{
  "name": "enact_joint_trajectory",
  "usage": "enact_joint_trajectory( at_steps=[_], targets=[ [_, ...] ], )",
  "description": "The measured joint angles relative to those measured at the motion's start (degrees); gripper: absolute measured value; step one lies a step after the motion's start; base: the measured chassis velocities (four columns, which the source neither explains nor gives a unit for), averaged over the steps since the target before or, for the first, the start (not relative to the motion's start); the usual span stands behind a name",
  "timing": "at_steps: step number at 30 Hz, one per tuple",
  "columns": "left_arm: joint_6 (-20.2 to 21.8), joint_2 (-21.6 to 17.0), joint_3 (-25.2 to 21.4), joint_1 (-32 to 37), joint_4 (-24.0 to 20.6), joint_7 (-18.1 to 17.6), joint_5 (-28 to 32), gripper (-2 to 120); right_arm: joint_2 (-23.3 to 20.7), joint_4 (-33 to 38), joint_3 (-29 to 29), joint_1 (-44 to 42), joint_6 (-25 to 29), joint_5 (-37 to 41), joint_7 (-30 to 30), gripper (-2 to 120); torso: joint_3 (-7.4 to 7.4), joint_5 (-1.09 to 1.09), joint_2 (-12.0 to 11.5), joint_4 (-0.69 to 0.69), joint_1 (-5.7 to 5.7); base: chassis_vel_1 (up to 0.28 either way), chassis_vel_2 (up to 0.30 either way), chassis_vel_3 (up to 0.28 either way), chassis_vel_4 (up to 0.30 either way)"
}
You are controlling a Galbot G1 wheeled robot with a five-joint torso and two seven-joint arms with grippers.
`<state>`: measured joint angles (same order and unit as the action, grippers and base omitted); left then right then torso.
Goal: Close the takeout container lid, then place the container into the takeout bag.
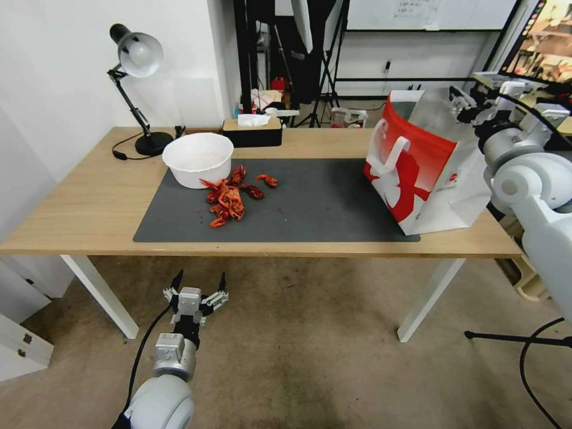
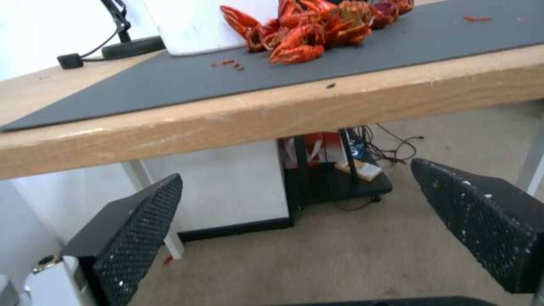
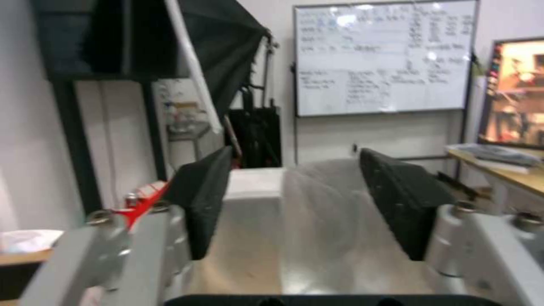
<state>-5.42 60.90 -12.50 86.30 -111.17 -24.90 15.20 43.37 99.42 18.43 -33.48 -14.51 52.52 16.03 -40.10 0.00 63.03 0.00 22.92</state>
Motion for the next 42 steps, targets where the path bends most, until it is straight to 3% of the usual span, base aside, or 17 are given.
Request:
enact_joint_trajectory(
  at_steps=[3, 8, 11, 15, 21, 28, 35, 42],
  targets=[
    [-0.09, 0.11, -0.01, -0.13, 0.0, 0.23, -0.17, 100, -0.59, 3.75, -0.03, -1.72, 2.79, -0.16, -1.76, 79, 0.0, -0.01, 0.0, 0.0, 0.0, 0.0, 0.0, 0.0, 0.0],
    [-1.77, 0.57, -0.38, -0.18, 0.08, 1.22, 0.16, 100, -1.17, 9.49, 0.24, -5.75, 7.89, -1.29, -3.36, 94, 0.0, -0.01, 0.0, 0.01, 0.0, 0.0, 0.0, 0.0, 0.0],
    [-2.91, 1.19, -0.8, -0.24, 0.16, 1.56, 0.64, 100, -1.08, 14.34, 1.82, -12.56, 13.18, -4.05, -4.68, 105, 0.0, 0.0, 0.0, 0.01, 0.0, 0.0, 0.0, 0.0, 0.0],
    [-3.82, 1.84, -1.54, -0.27, 0.37, 1.88, 0.21, 100, 0.36, 19.51, 4.23, -21.31, 14.75, -8.99, -4.73, 111, 0.0, 0.01, 0.0, -0.03, 0.0, 0.0, 0.0, 0.0, 0.0],
    [-4.54, 2.38, -2.21, 0.17, 0.33, 2.22, -0.04, 100, 4.42, 24.3, 8.51, -32.21, 15.28, -15.6, -4.19, 115, 0.01, -0.02, 0.0, 0.02, -0.01, 0.0, 0.0, 0.0, 0.0],
    [-5.74, 2.92, -2.56, 0.89, 0.27, 2.43, -0.31, 100, 16.05, 25.91, 13.28, -51.36, 20.96, -27.45, -5.4, 111, 0.01, 0.0, 0.0, 0.0, -0.01, 0.0, 0.0, 0.0, 0.0],
    [-6.98, 3.39, -2.59, 1.31, 0.29, 3.11, -0.21, 100, 23.86, 23.9, 13.62, -60.0, 27.23, -33.29, -7.66, 101, 0.0, -0.01, 0.0, -0.01, -0.01, 0.0, 0.0, 0.0, 0.0],
    [-7.46, 3.9, -2.78, 2.92, -0.12, 4.92, 0.86, 100, 28.73, 20.94, 12.08, -63.18, 30.71, -36.28, -8.97, 100, 0.01, 0.0, 0.0, 0.01, -0.01, 0.0, 0.0, 0.0, 0.0]
  ],
)
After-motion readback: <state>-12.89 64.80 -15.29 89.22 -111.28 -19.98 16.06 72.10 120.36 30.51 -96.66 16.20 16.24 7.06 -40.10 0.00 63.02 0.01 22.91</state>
